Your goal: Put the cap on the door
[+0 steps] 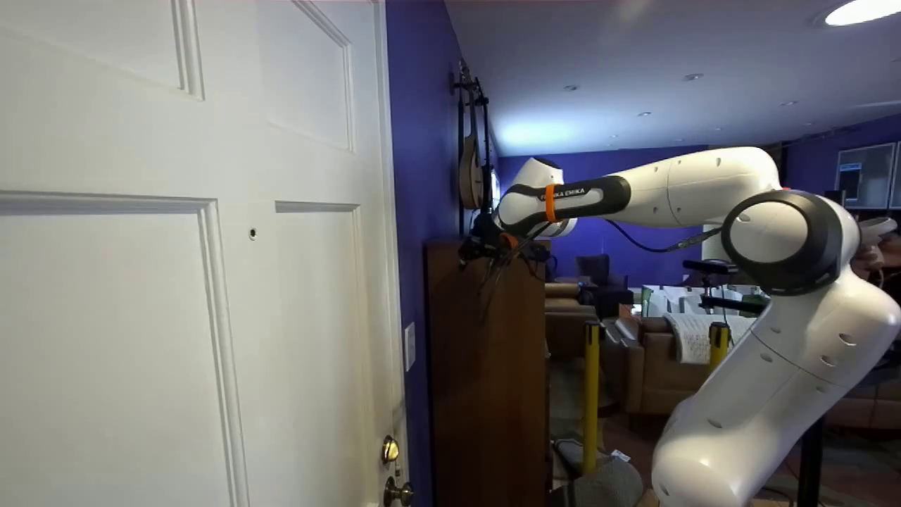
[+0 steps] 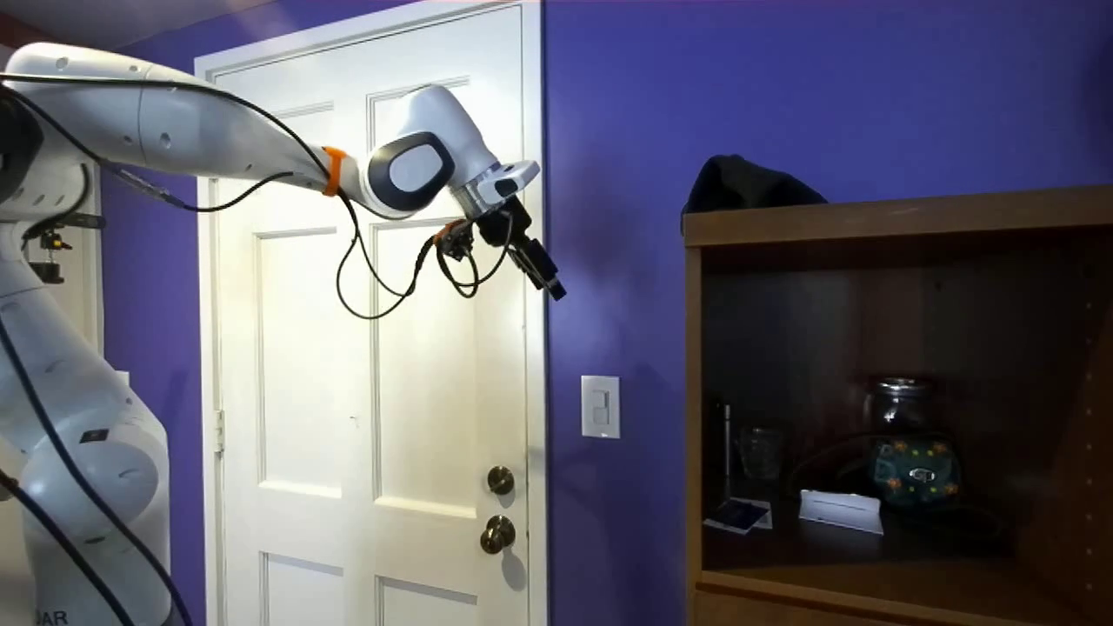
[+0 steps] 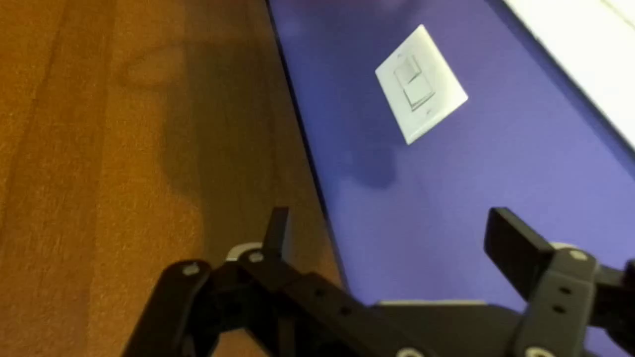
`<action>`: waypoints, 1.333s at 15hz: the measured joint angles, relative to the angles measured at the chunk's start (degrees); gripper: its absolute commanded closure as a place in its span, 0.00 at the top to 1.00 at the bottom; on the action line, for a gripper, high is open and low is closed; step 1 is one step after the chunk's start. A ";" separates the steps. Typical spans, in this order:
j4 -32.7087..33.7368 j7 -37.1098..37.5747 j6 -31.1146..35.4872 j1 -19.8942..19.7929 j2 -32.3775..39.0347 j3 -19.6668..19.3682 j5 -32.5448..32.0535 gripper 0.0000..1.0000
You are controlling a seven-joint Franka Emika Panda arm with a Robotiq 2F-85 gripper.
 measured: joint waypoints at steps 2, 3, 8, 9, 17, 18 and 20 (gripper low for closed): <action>3.66 2.63 0.00 -1.08 1.88 -0.98 1.70 1.00; 5.36 3.88 0.00 -1.62 2.64 -1.55 2.53 1.00; 7.46 4.84 -0.06 -2.49 3.62 -2.10 3.56 1.00; 7.44 4.84 -0.06 -2.48 3.68 -1.95 3.56 1.00; 11.15 14.76 3.30 -4.78 6.81 -2.10 3.79 1.00; 12.10 16.18 3.91 -5.26 7.35 -2.12 3.82 1.00; 14.03 18.04 5.31 -6.01 8.33 -2.29 3.82 1.00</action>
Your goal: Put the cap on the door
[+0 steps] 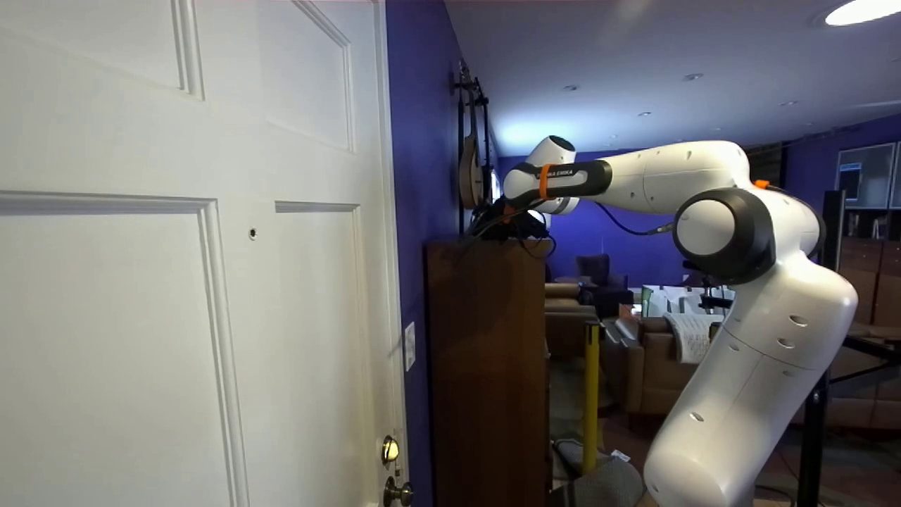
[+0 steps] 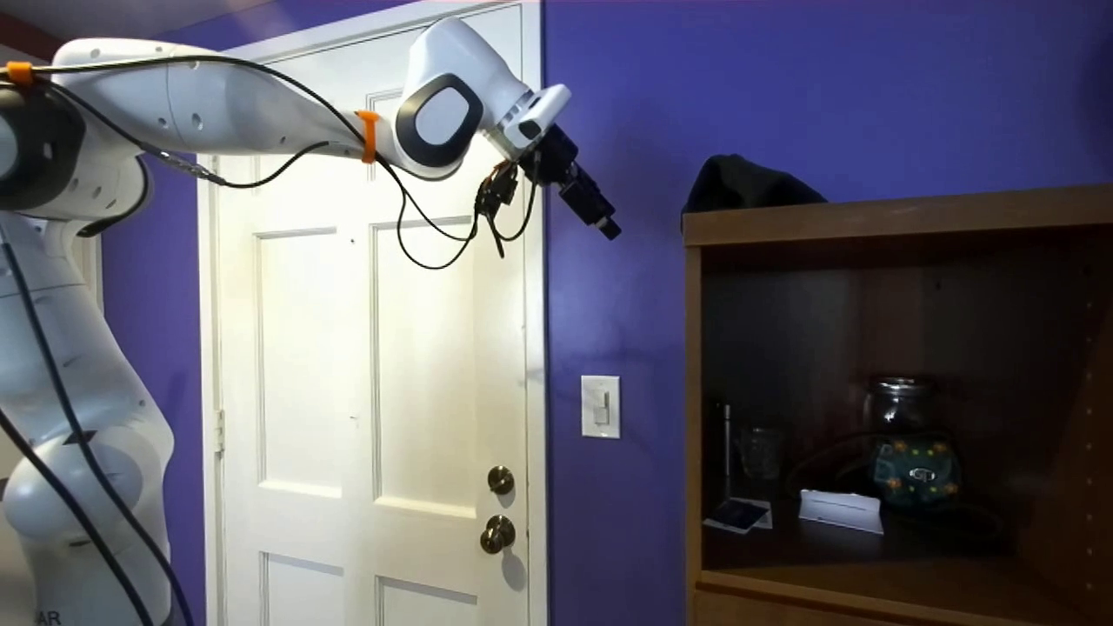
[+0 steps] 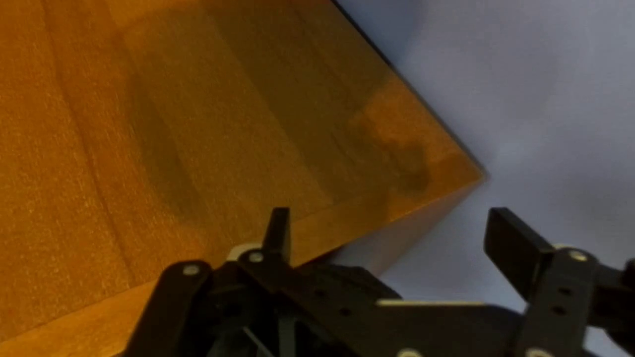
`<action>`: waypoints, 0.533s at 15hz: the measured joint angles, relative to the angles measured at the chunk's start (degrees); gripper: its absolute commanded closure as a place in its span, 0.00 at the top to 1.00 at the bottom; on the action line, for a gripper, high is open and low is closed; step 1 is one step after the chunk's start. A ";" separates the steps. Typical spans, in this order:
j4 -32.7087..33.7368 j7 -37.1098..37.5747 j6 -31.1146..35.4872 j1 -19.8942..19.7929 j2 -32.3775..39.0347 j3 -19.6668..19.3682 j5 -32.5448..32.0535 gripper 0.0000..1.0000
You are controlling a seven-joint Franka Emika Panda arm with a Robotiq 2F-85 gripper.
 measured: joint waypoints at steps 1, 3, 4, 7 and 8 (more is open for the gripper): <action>0.95 0.27 0.50 -0.31 0.39 -0.16 0.00 1.00; 2.94 -0.14 0.69 -0.56 1.08 -0.94 0.05 1.00; 3.84 -1.34 0.69 -0.51 1.34 -1.52 0.39 1.00; 6.22 -8.36 0.66 0.00 2.13 -3.99 2.47 1.00; 6.93 -10.94 0.61 0.25 2.50 -4.99 3.31 1.00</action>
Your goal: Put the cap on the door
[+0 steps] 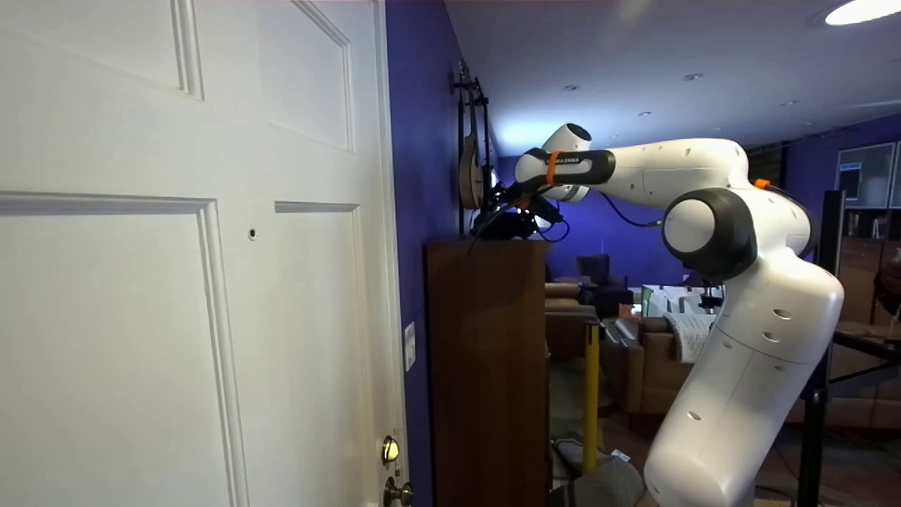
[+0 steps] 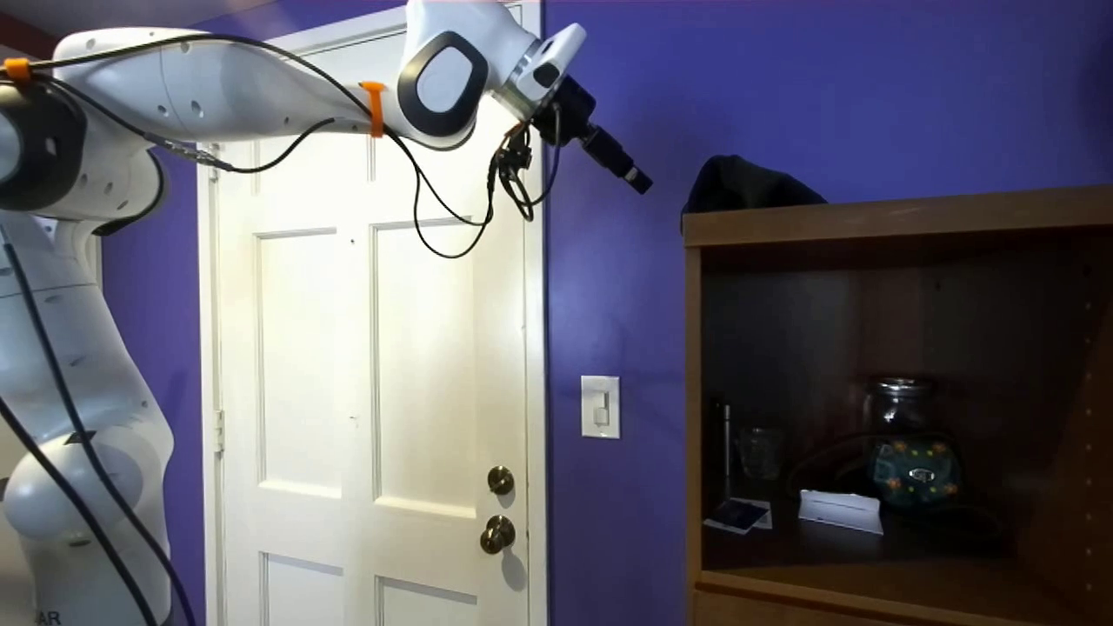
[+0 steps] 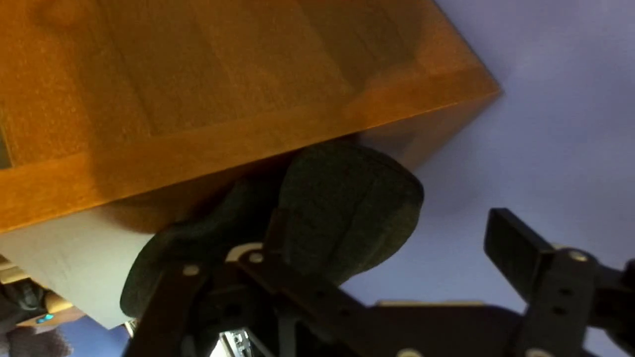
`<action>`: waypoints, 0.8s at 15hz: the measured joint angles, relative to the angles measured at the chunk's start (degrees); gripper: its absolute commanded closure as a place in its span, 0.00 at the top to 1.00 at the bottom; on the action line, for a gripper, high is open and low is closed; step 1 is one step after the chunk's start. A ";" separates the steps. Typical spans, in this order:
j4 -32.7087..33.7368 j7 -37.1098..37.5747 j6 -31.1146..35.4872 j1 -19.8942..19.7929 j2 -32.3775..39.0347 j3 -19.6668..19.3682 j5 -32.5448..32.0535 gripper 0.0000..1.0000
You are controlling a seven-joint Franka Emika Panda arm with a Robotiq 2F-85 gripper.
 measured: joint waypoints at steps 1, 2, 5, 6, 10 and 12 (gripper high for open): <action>0.73 -2.48 -0.10 0.25 0.43 -1.05 1.04 1.00; 1.50 -5.03 -0.31 0.66 0.92 -2.21 2.55 1.00; 3.24 -8.85 -0.97 1.50 2.41 -4.60 6.66 1.00; 3.60 -8.87 -0.97 1.52 2.82 -4.79 6.93 1.00; 3.88 -8.41 -0.89 1.45 3.39 -4.74 7.07 1.00; 4.15 -6.46 -0.35 0.86 3.95 -4.85 7.10 1.00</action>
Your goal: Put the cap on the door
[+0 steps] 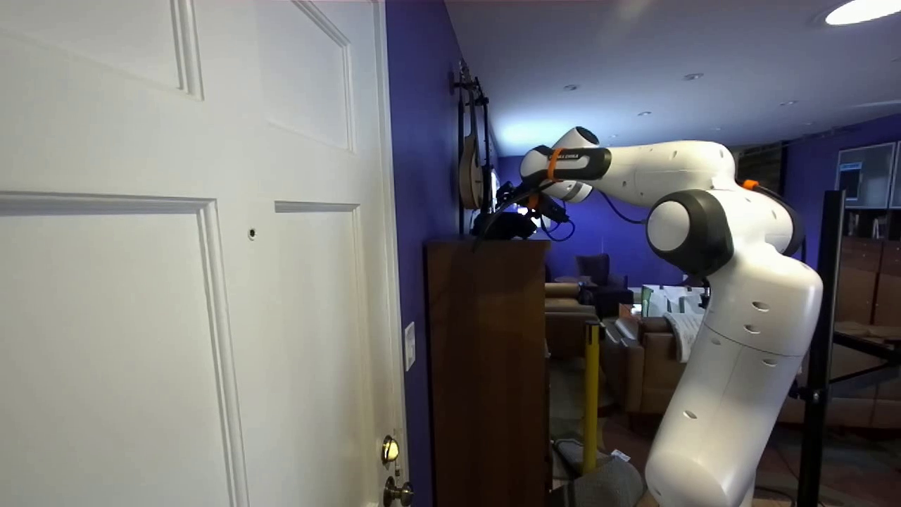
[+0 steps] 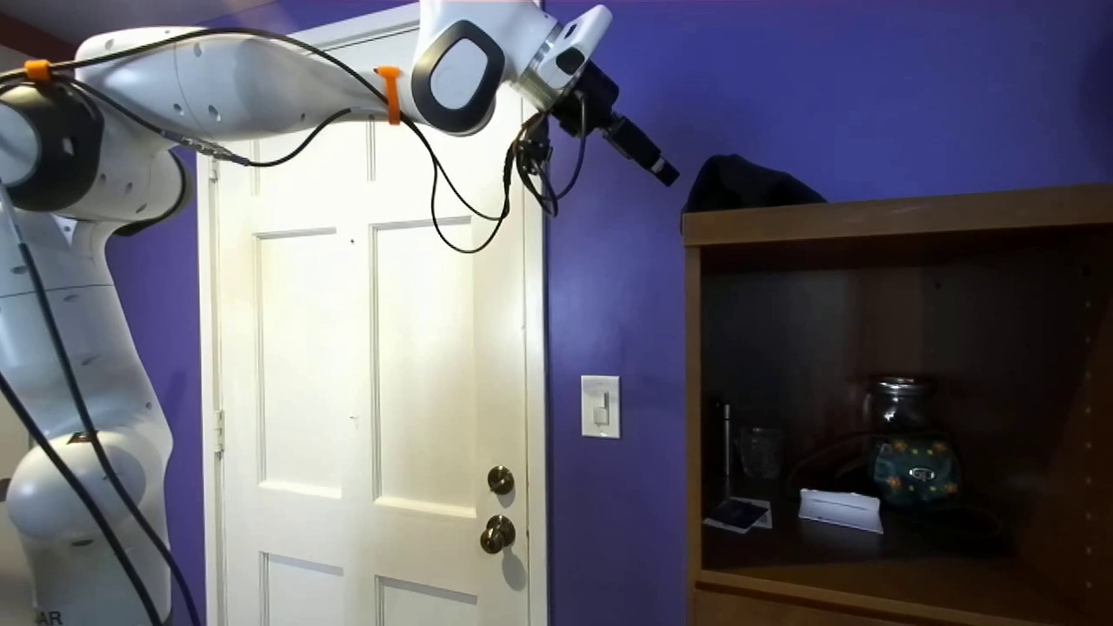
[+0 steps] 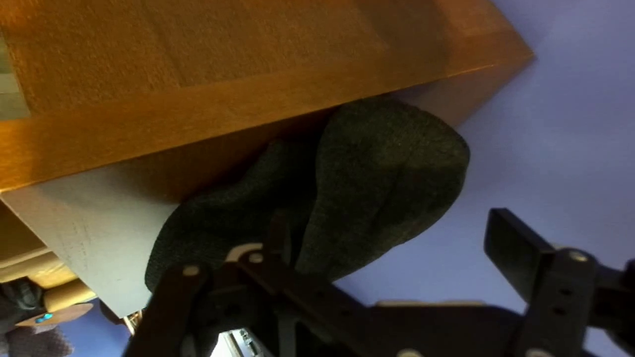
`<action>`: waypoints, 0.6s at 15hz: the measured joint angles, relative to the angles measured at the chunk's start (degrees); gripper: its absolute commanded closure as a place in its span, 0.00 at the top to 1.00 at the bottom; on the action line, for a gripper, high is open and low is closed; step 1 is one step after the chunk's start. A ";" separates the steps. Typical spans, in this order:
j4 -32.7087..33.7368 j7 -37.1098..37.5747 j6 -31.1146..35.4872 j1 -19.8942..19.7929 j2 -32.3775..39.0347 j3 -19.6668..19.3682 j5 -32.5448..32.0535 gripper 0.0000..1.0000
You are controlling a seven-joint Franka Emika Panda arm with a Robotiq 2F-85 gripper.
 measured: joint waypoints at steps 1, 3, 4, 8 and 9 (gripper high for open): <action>0.40 1.37 0.01 -0.47 0.45 -0.08 0.00 1.00; 1.42 3.64 0.01 -1.42 1.46 -0.33 0.00 1.00; 2.01 4.21 0.00 -1.74 1.99 -0.55 0.04 1.00; 4.35 2.93 -0.41 -1.75 4.16 -1.87 2.46 1.00; 5.14 2.30 -0.96 -1.75 4.83 -2.19 3.65 1.00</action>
